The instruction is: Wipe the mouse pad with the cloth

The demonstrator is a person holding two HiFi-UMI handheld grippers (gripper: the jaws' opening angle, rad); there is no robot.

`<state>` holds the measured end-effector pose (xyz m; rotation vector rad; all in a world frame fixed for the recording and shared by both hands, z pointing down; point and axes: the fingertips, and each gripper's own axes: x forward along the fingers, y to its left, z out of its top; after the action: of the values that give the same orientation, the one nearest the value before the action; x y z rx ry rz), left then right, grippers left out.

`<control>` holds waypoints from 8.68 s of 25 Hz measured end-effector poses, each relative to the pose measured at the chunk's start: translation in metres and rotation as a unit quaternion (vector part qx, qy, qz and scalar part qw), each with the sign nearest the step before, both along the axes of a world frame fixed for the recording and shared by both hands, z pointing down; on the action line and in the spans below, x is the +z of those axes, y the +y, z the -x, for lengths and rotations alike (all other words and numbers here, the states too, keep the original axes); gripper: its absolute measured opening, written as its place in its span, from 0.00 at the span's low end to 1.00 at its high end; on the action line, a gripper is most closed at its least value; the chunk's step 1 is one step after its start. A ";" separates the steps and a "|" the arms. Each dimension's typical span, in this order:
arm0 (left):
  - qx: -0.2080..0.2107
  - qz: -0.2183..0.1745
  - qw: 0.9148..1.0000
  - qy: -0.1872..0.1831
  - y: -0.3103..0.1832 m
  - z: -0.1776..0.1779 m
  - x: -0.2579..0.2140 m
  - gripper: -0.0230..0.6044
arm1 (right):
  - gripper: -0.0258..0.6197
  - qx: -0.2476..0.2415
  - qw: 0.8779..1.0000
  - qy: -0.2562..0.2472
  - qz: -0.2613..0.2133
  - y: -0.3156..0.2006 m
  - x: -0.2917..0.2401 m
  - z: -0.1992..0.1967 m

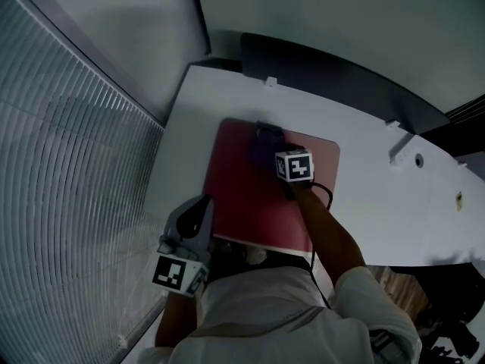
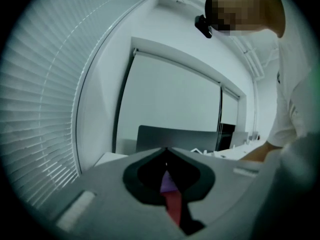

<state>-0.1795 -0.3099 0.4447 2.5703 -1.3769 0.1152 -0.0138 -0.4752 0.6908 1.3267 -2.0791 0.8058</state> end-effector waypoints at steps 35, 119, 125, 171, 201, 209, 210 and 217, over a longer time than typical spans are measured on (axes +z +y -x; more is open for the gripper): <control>0.038 -0.027 0.999 0.014 0.056 -0.128 -0.033 0.04 | 0.12 0.082 0.990 0.010 -0.115 0.121 -0.127 -0.245; -0.014 -0.003 1.000 -0.026 0.063 0.050 -0.035 0.04 | 0.12 -0.119 0.968 -0.219 0.017 0.153 -0.114 0.178; -0.032 0.001 0.999 -0.028 0.064 0.088 -0.030 0.04 | 0.12 -0.121 0.974 -0.183 0.063 0.142 -0.056 0.240; 0.160 -0.034 0.987 -0.003 0.086 -0.171 -0.044 0.04 | 0.12 0.093 0.990 -0.103 -0.009 0.269 -0.089 -0.152; 0.045 -0.019 0.999 -0.023 0.089 0.061 -0.040 0.04 | 0.12 -0.088 0.985 -0.118 0.094 0.242 -0.003 0.157; 0.103 -0.033 0.994 -0.019 0.083 -0.035 -0.050 0.04 | 0.12 -0.006 0.991 -0.106 0.083 0.275 -0.001 0.031; 0.107 -0.034 0.994 -0.016 0.085 -0.048 -0.052 0.04 | 0.12 -0.005 0.992 -0.100 0.079 0.280 -0.003 0.015; 0.132 -0.042 0.990 -0.010 0.108 -0.145 -0.059 0.04 | 0.12 0.016 0.994 -0.082 0.072 0.312 -0.001 -0.094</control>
<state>-0.0347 -0.2020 0.3853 2.8193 -1.0609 0.1291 0.0806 -0.1627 0.6900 1.2558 -2.0837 1.0888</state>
